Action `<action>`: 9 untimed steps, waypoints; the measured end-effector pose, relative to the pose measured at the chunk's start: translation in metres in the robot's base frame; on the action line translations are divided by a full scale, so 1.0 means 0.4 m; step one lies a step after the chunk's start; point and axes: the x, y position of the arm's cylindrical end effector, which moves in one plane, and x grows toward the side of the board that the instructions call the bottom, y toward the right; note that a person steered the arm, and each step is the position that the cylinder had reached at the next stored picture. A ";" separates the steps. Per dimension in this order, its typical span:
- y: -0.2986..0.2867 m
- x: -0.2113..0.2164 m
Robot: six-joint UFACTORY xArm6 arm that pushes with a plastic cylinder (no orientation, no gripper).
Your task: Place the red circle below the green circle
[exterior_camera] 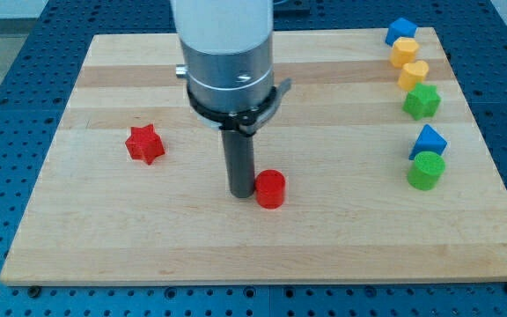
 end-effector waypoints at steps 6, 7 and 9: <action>0.259 0.054; 0.267 0.036; 0.348 0.036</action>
